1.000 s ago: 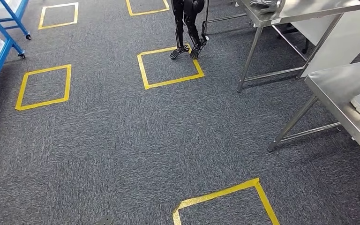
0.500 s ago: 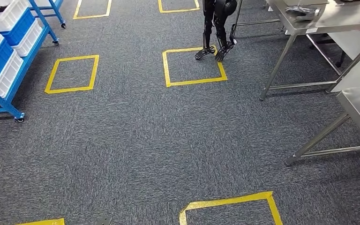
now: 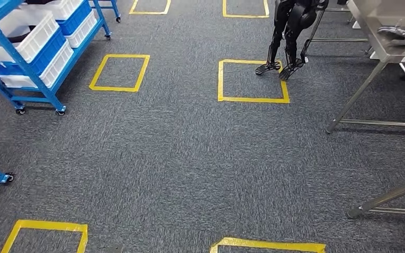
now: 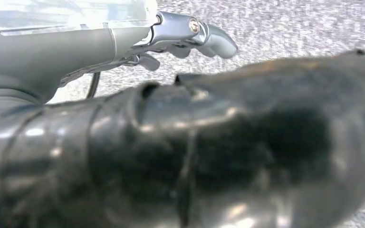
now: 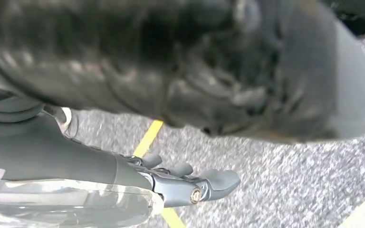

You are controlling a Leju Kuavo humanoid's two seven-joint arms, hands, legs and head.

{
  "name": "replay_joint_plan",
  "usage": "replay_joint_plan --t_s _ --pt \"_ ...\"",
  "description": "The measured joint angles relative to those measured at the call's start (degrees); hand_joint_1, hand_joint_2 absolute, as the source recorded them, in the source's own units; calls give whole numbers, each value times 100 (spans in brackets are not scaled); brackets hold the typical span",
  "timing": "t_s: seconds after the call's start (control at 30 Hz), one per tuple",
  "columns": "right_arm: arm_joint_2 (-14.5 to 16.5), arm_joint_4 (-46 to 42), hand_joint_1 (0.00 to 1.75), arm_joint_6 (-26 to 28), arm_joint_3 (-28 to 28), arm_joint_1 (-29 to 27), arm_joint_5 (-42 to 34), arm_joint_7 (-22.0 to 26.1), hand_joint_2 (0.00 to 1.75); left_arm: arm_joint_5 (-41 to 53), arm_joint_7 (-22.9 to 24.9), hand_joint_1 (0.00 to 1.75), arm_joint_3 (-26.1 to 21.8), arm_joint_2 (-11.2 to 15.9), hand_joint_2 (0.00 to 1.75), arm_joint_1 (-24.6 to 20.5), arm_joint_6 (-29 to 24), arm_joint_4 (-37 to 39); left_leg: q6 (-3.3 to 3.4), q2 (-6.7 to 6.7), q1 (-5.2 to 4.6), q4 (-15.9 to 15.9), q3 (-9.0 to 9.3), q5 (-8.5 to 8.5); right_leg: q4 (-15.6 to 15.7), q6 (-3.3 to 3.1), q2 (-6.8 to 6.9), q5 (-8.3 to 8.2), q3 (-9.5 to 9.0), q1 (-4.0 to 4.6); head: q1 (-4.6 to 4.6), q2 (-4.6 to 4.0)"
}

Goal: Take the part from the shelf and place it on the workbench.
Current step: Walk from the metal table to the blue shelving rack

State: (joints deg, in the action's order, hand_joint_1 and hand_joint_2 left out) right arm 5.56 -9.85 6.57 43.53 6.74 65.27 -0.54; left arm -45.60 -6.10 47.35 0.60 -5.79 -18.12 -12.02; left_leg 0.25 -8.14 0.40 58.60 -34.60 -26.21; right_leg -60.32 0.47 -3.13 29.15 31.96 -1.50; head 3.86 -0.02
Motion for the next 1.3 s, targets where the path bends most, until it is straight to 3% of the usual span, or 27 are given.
replay_joint_plan --t_s 0.03,0.1,0.17,0.23,0.27,0.33,0.4,0.43,0.47,0.53,0.57,0.63,0.67,0.73,0.77,0.8,0.83,0.9,0.97,1.03,1.07,1.1,1.17,1.2,1.27,1.3 --pt "8 0 0 -25 -25 8 67 -2 0 32 -65 0 2 -2 0 11 -1 0 -25 43 3 25 -19 -13 14 -42 67 -5 -22 1 3 0" --pt "26 1 0 -107 -103 7 271 -36 0 96 -179 0 10 -6 0 17 -3 0 -73 350 -9 335 -178 -190 43 -121 216 -16 -59 -4 35 0" --pt "47 1 0 -180 -199 -14 487 -94 0 150 -220 0 20 -9 0 -1 -3 0 -112 688 -8 1026 -532 -525 45 -170 367 -2 -64 24 67 0" --pt "83 2 0 -296 -294 -28 671 -110 0 227 -191 0 35 -9 0 -12 10 0 -128 766 5 1570 -827 -690 44 -191 527 24 -74 47 67 0" --pt "103 2 0 -381 -348 -29 753 -78 0 296 -142 0 51 -8 0 -8 27 0 -120 778 7 1555 -827 -615 44 -193 605 41 -87 55 68 0" --pt "154 2 0 -513 -465 -27 876 8 0 459 23 0 99 -2 0 -2 60 0 -61 861 -11 925 -501 -241 46 -182 753 84 -140 68 68 0" --pt "202 2 0 -516 -573 -24 957 41 0 592 192 0 165 6 0 -15 89 0 33 1096 -74 229 -130 2 61 -149 883 130 -199 80 62 0" --pt "215 2 0 -492 -617 -23 979 34 0 628 249 0 192 8 0 -24 106 0 69 1175 -106 67 -44 28 72 -121 936 146 -221 81 62 0" --pt "231 2 0 -474 -660 -19 990 32 0 649 298 0 217 13 0 -29 129 0 92 1195 -132 28 -29 7 89 -91 991 156 -241 80 62 0" --pt "254 2 0 -482 -741 -3 977 62 0 655 363 0 258 22 0 -15 168 0 124 1065 -118 -44 -5 34 130 -25 1061 182 -297 78 67 0" --pt "263 2 0 -497 -778 3 958 92 0 651 383 0 281 27 0 -4 186 0 140 999 -96 -108 35 54 110 1 982 220 -309 76 57 0" --pt "270 2 0 -506 -828 -1 902 137 0 650 415 0 321 31 0 -9 209 0 183 872 -49 -220 124 97 -253 35 657 441 -149 65 34 1" --pt "270 2 0 -502 -843 -13 872 145 0 651 425 0 333 32 0 -28 214 0 198 801 -54 -237 136 99 -605 38 493 599 32 59 26 1" --pt "270 3 0 -486 -864 -38 806 146 0 660 438 0 359 31 0 -63 207 0 219 626 -54 -229 142 89 -1294 52 366 816 436 46 22 1" --pt "272 4 0 -482 -871 -50 777 146 0 664 437 0 376 30 0 -66 195 0 217 527 -50 -219 151 77 -1417 64 348 769 546 37 21 1" --pt "273 7 0 -486 -876 -57 751 143 0 667 430 0 397 27 0 -58 178 0 204 423 -41 -197 161 60 -1307 79 329 597 547 21 20 1" --pt "274 9 0 -501 -879 -61 738 133 0 667 420 0 414 24 0 -48 155 0 181 322 -30 -162 170 35 -1003 97 285 342 452 -2 20 1" --pt "277 16 0 -556 -896 -67 752 94 0 665 402 0 436 19 0 -44 111 0 107 136 -15 -45 135 -33 -330 120 -10 -12 204 -60 19 0" --pt "293 26 0 -596 -921 -65 776 63 0 661 432 0 455 17 0 -69 98 0 32 -4 -1 35 61 -69 -82 95 -206 -47 119 -72 7 0" --pt "305 30 0 -605 -933 -48 774 55 0 656 541 0 481 20 0 -62 115 0 -37 -112 28 26 21 -62 -60 19 -92 -44 90 -44 -4 0" --pt "305 30 0 -606 -934 -39 767 50 0 654 612 0 492 22 0 -43 129 0 -65 -55 32 54 9 -81 -37 -22 -26 -48 55 -39 2 0" --pt "305 30 0 -607 -934 -37 757 46 0 653 678 0 498 24 0 -26 148 0 -91 85 27 169 -44 -144 -12 -60 50 -54 21 -37 22 1" --pt "305 30 0 -603 -935 -41 737 37 0 655 764 0 511 21 0 -28 189 0 -118 490 14 727 -317 -415 24 -113 217 -51 -22 -20 63 1" --pt "307 30 0 -597 -935 -46 731 29 0 657 785 0 521 18 0 -41 209 0 -127 622 17 1102 -525 -571 27 -130 311 -40 -30 -2 78 1" --pt "306 30 0 -579 -935 -57 737 0 0 665 799 0 545 15 0 -61 230 0 -132 740 24 1590 -823 -692 26 -150 506 -3 -54 23 77 1" --pt "305 30 0 -572 -939 -59 752 -20 0 671 799 0 562 15 0 -60 233 0 -127 769 25 1538 -814 -588 26 -150 594 20 -79 29 77 1"
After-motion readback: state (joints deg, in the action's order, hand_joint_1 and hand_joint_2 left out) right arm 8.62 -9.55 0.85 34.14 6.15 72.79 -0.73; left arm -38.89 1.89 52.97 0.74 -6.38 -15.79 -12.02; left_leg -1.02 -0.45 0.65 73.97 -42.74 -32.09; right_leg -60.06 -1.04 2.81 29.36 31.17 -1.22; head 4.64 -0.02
